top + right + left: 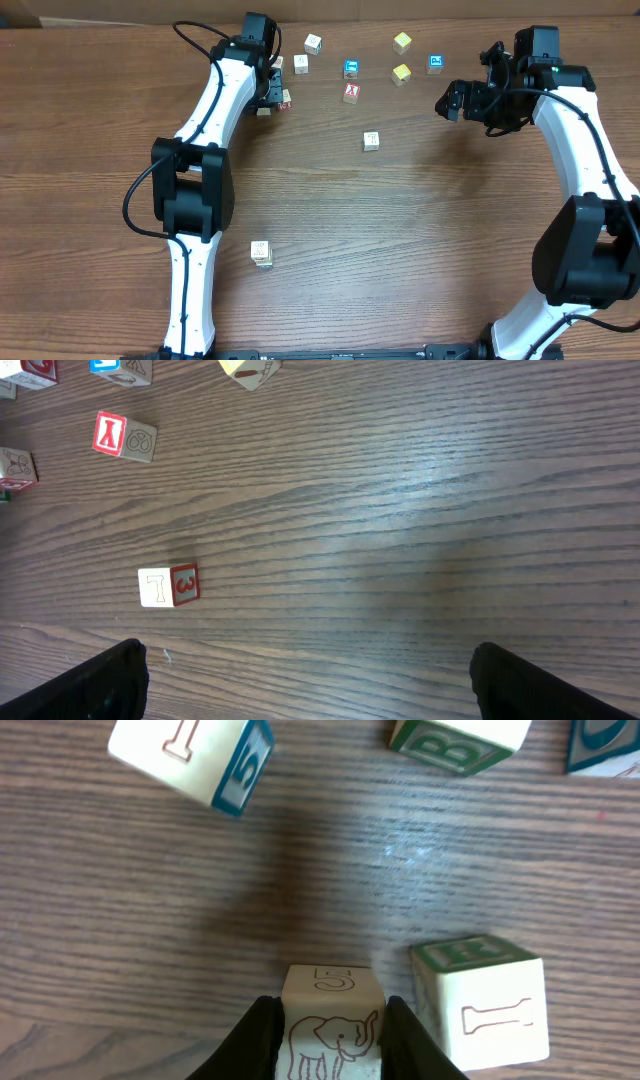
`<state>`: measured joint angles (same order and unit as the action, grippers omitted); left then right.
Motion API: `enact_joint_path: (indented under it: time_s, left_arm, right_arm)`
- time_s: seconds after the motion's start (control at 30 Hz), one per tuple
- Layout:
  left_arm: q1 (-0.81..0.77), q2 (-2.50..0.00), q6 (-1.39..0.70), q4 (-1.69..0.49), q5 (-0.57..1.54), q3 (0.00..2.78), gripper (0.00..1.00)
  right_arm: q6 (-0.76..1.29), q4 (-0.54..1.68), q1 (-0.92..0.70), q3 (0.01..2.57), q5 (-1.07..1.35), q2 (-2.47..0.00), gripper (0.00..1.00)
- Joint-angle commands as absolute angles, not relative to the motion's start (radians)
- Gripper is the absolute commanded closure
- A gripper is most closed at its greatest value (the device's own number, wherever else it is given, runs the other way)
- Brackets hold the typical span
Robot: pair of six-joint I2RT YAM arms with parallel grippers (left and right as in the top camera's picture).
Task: Form a tower
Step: 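Reach the left gripper to the back-left blocks and grasp the elephant block, then lift the elephant block with the left gripper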
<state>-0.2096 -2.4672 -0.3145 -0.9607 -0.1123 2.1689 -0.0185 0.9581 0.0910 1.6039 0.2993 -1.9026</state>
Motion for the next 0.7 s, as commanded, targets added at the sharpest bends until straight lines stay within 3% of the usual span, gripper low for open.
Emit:
enact_joint_path:
  time_s: [0.0,0.17,0.37,0.67]
  left_arm:
    - [-0.216,-2.502,-0.309,-0.991,-0.138,2.175,0.75]
    - [-0.216,-2.502,-0.310,-1.006,-0.138,2.176,0.79]
    - [-0.216,-2.502,-0.309,-1.044,-0.138,2.176,0.51]
    - [-0.216,-2.502,-0.291,-1.042,-0.138,2.176,0.62]
  right_arm:
    - [-0.014,0.952,0.091,1.625,0.300,-1.876,0.00]
    - [-0.014,0.952,0.091,1.625,0.300,-1.876,0.00]
    - [-0.014,0.952,0.091,1.625,0.300,-1.876,0.00]
    - [-0.014,0.952,0.091,1.625,0.300,-1.876,0.00]
